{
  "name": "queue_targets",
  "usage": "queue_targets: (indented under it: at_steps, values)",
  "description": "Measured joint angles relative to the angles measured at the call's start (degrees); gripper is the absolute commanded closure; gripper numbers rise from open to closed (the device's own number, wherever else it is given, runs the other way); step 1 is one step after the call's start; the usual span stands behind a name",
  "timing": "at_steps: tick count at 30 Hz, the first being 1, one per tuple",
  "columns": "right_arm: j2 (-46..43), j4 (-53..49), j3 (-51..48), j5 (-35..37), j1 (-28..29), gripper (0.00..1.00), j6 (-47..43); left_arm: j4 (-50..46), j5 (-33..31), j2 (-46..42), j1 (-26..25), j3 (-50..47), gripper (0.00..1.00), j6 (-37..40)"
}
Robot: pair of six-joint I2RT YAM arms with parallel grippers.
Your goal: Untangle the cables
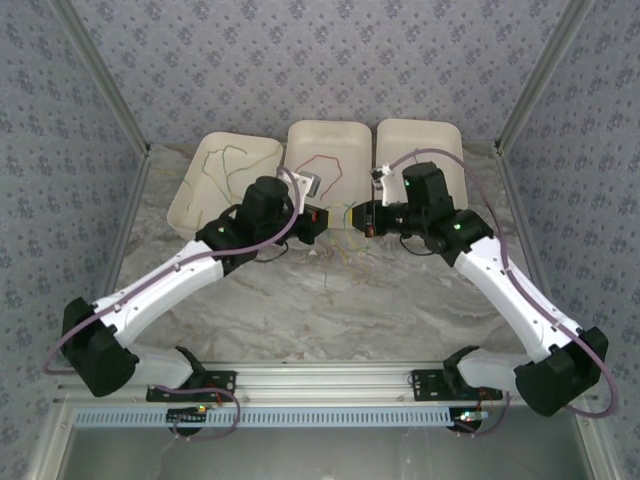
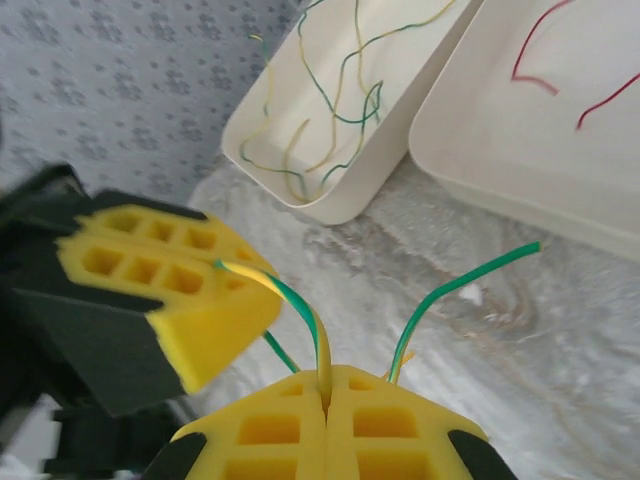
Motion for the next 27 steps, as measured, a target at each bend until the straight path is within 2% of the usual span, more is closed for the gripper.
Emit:
queue_targets:
  at_steps: [7,12,15,22,27]
  values:
    - [1.6,-3.7,1.0,20.0,9.3,1.0,-7.6,-11.5,-4.3,1.1,-0.5,5.3,1.0,5.9]
    - [1.6,-3.4,1.0,32.9,14.6,1.0,-11.7,-14.4,-4.5,1.3,-0.8,7.0,1.0,9.4]
    - [1.2,-1.6,0.4,37.8,16.2,1.0,-13.9,-14.7,-3.7,1.4,-0.7,7.5,1.0,10.4]
    - [0.4,1.3,-2.0,39.5,16.5,1.0,-16.4,-14.6,-2.8,1.6,-0.7,7.4,1.0,10.8]
    - [-0.1,1.2,-2.1,36.4,14.8,1.0,-17.0,-14.2,-1.3,1.6,-0.7,7.3,1.0,10.1]
